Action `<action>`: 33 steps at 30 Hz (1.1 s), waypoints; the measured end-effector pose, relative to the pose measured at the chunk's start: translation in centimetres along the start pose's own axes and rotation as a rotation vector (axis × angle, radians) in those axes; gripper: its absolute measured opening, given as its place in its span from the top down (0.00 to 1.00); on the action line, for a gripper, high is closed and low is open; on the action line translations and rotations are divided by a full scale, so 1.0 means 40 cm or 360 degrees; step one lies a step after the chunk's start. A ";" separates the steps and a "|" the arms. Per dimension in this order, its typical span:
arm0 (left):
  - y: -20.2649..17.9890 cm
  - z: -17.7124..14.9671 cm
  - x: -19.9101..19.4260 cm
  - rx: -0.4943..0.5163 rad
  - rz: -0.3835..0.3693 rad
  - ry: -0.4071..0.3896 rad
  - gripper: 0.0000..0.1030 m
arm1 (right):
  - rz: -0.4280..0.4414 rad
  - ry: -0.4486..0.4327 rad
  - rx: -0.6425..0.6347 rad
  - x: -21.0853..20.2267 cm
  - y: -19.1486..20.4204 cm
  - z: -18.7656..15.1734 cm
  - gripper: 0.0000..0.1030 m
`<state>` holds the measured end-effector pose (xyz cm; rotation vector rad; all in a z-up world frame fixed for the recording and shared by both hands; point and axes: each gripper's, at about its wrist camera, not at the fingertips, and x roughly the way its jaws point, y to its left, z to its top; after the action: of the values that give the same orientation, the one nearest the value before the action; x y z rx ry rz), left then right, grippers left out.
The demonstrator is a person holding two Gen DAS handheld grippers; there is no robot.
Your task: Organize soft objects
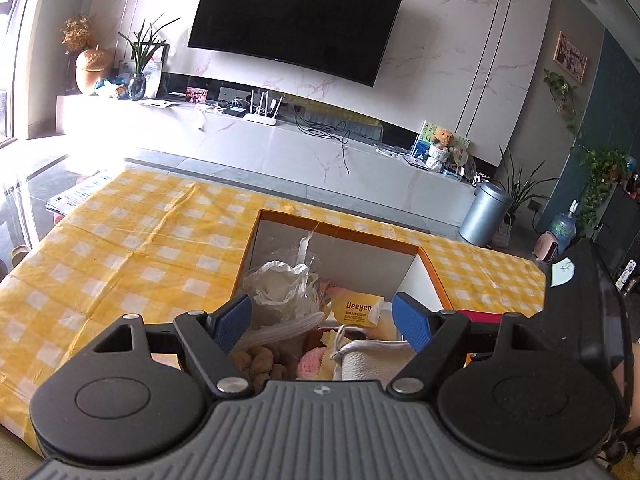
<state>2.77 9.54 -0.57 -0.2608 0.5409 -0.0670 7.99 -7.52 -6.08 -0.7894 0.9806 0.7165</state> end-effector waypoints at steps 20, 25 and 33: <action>-0.170 0.015 -0.104 0.0276 0.0145 -0.0431 0.08 | -0.0259 -0.0862 0.0989 -0.354 -0.107 -0.223 0.48; -0.248 0.001 -0.150 0.0362 0.0069 -0.0633 0.08 | -0.0283 -0.0947 0.1226 -0.354 -0.117 -0.302 0.39; -0.317 -0.019 -0.102 0.0288 0.0136 -0.0369 0.20 | -0.0234 -0.1053 0.1418 -0.326 -0.126 -0.346 0.25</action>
<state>-1.03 -2.33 4.18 -0.0670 0.3124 -0.0026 1.07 -23.89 2.34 0.1669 0.5252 0.3032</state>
